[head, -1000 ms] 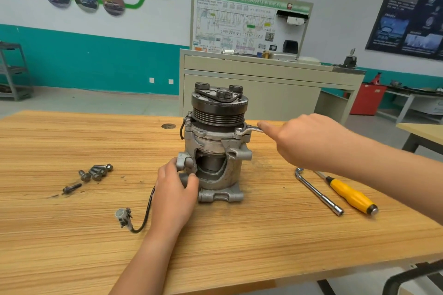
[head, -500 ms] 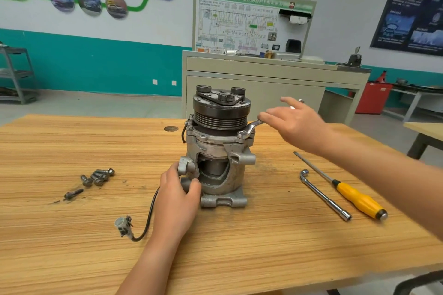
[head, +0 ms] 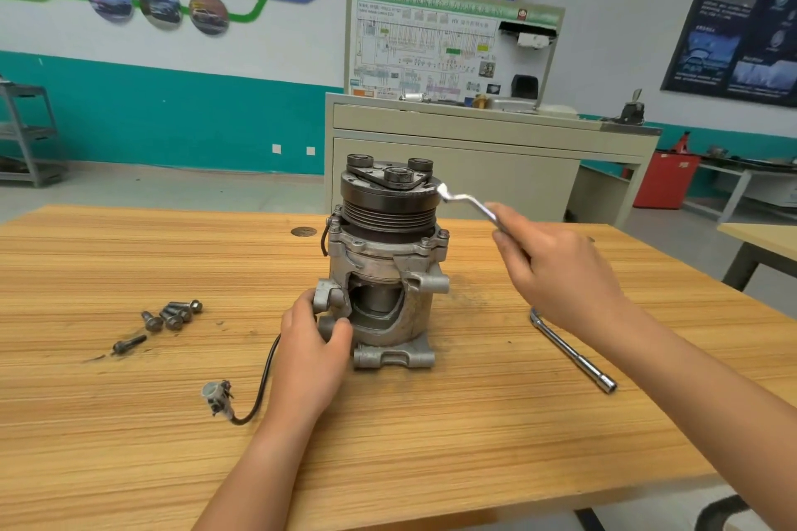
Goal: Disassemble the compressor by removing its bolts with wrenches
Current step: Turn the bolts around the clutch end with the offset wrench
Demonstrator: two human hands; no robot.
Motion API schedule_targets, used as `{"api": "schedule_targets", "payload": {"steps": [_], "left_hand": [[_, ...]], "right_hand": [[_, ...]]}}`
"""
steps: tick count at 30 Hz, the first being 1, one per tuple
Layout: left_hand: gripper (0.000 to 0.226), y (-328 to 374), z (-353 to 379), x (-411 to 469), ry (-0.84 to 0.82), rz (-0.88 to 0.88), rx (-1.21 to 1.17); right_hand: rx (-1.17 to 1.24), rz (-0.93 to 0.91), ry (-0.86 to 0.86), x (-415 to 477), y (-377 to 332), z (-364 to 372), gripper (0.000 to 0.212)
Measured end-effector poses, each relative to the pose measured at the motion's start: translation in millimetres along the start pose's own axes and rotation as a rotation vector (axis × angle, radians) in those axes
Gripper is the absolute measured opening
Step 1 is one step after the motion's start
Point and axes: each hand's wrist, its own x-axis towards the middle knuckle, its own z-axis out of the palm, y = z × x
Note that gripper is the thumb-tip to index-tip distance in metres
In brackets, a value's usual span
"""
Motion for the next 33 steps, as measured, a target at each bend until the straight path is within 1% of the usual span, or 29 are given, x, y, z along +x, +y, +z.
{"api": "schedule_targets", "payload": {"steps": [2,4,8,10,12,14,15,19,26,30,33], "left_hand": [[0.054,-1,0,0,0.003,-0.006,-0.002],[0.054,-1,0,0,0.002,-0.008,-0.005],[0.052,-1,0,0,0.012,0.001,-0.009],[0.051,0,0,1,0.014,0.002,-0.011],[0.049,0,0,0,0.014,0.003,-0.011],[0.05,-1,0,0,0.01,0.004,-0.006],[0.051,-2,0,0,0.009,0.003,-0.005],[0.049,-1,0,0,0.005,0.001,-0.014],[0.048,-2,0,1,0.013,0.004,-0.033],[0.05,-2,0,0,0.011,0.004,-0.027],[0.049,-2,0,0,0.013,-0.003,-0.037]], "right_hand": [[-0.14,0.03,-0.17,-6,-4,-5,0.036],[-0.226,0.031,-0.269,-9,-9,-7,0.037],[-0.379,0.023,-0.375,-5,-21,-13,0.041],[-0.489,-0.016,-0.409,1,-30,-17,0.042],[-0.582,-0.058,-0.47,6,-43,-20,0.049],[-0.611,-0.092,-0.556,6,-54,-20,0.058],[-0.627,-0.117,-0.585,5,-56,-20,0.056],[-0.697,-0.173,-0.604,0,-45,-26,0.048],[-0.685,-0.222,-0.52,2,-48,-26,0.055],[-0.794,-0.337,-0.552,14,-51,-34,0.044],[-0.818,-0.388,-0.56,26,-51,-42,0.034]]}}
